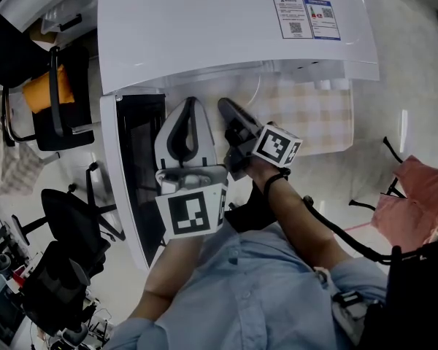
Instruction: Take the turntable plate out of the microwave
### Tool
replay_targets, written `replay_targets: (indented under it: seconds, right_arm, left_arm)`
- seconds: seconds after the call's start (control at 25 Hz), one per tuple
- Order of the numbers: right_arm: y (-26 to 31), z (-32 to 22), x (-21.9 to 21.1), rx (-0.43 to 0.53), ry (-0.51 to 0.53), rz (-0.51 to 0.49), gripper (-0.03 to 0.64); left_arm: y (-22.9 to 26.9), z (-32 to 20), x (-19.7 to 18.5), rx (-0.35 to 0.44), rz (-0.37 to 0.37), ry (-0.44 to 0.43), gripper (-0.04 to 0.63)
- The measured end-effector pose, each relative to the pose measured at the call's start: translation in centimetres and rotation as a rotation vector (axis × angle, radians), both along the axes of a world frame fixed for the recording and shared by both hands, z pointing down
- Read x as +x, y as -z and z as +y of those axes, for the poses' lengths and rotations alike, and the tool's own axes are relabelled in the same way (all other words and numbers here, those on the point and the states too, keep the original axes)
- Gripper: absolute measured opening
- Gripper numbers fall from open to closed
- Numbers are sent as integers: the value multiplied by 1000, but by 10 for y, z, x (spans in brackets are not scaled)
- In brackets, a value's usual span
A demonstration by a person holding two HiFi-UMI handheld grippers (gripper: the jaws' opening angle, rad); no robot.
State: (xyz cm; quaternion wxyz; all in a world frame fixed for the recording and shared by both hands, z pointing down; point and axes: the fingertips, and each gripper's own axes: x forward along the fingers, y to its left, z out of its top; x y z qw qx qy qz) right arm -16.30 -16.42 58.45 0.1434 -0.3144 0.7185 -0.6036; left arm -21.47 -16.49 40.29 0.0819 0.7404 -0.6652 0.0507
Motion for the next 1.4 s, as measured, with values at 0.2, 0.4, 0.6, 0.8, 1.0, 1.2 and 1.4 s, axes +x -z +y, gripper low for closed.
replay_targets:
  seconds: [0.2, 0.4, 0.6, 0.8, 1.0, 1.2, 1.4]
  right_arm:
    - [10, -17, -4, 43, -10, -71, 100]
    - [2, -22, -4, -16, -42, -101, 95]
    - [13, -26, -6, 67, -40, -169, 38]
    - [9, -17, -2, 64, -37, -216, 32]
    - [11, -10, 0, 60, 0, -224, 26]
    - [15, 8, 6, 34, 27, -228, 26]
    - [27, 22, 15, 48, 60, -215, 26]
  left_arm:
    - [-2, -2, -8, -4, 1, 18, 8]
    - [-4, -4, -17, -5, -5, 40, 8]
    - [-3, -6, -20, -6, -8, 48, 8]
    - [-7, -3, -19, -13, -16, 52, 8]
    - [-7, 4, -16, -12, -21, 54, 8]
    - [-1, 19, -10, -5, -20, 66, 8]
    - [11, 31, -5, 12, -24, 86, 8]
